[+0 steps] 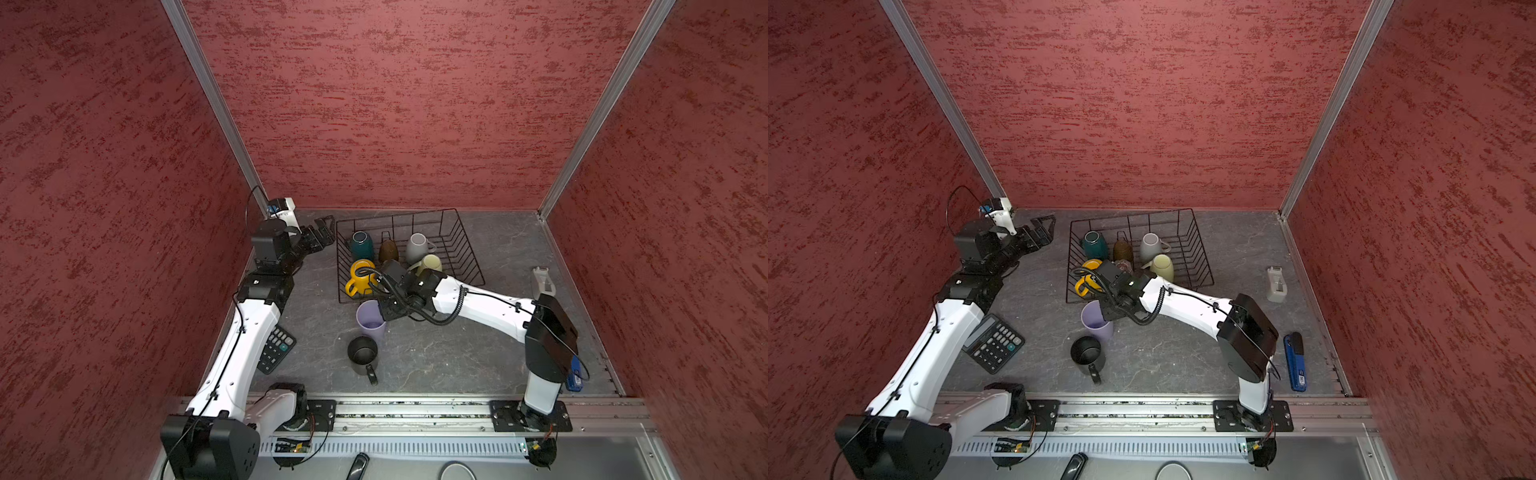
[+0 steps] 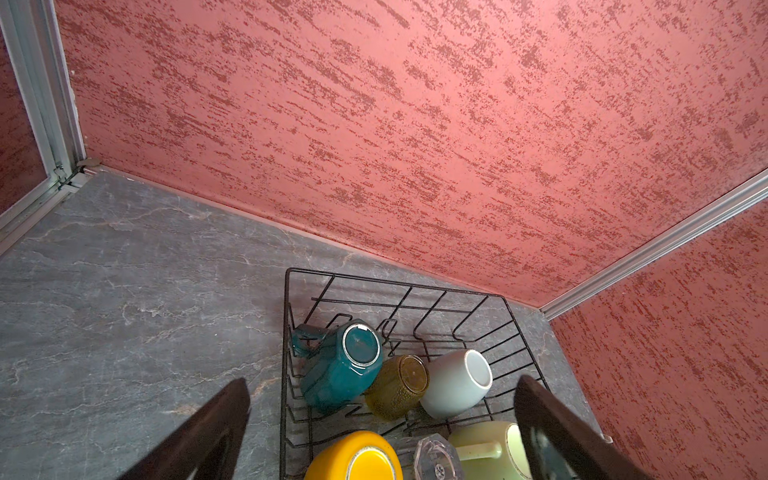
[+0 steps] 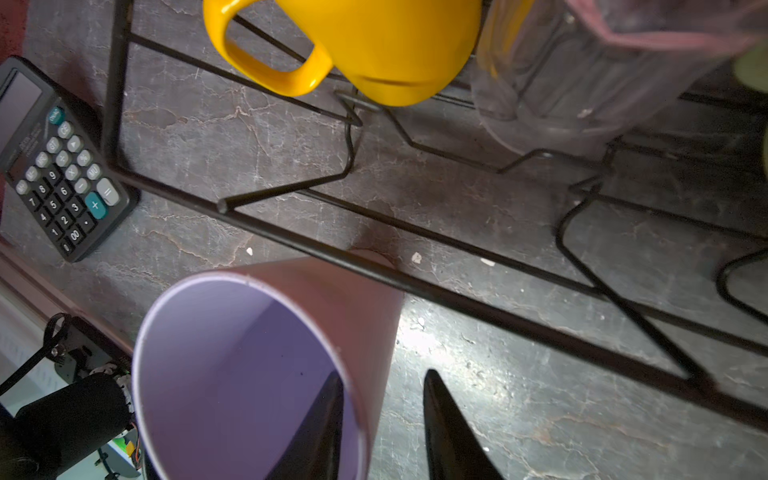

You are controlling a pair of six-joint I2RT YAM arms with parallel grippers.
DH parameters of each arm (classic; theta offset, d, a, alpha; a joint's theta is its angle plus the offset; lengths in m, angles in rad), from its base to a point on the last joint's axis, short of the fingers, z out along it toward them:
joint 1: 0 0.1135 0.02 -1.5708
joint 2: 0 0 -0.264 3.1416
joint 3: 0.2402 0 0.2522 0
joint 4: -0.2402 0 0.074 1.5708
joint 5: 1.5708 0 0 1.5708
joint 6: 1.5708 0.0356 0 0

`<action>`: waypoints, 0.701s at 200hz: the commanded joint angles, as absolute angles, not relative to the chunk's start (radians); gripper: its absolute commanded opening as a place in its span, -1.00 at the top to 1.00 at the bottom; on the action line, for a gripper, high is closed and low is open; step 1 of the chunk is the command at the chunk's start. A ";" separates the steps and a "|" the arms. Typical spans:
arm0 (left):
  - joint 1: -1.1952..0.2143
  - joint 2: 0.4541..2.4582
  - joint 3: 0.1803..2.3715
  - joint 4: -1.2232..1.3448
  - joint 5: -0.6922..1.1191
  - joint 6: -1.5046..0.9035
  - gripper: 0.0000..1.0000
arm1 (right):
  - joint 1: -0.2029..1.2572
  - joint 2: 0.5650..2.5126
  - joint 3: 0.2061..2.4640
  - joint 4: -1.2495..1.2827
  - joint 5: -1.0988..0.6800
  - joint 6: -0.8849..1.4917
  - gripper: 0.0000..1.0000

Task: Load cups into a dish rack
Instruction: Pick up the cup from the center of the table.

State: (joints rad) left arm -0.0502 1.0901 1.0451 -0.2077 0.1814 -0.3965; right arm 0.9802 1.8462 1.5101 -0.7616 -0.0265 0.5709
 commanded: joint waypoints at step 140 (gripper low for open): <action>-0.033 1.065 1.025 -0.159 0.208 -0.411 -0.99 | 0.994 1.746 1.494 -0.919 0.161 0.525 1.00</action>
State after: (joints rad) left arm -0.0429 1.0824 1.0321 -0.1856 0.1940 -0.4114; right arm 0.9878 1.8339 1.5234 -0.8436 0.0875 0.5350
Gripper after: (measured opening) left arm 0.996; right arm 0.077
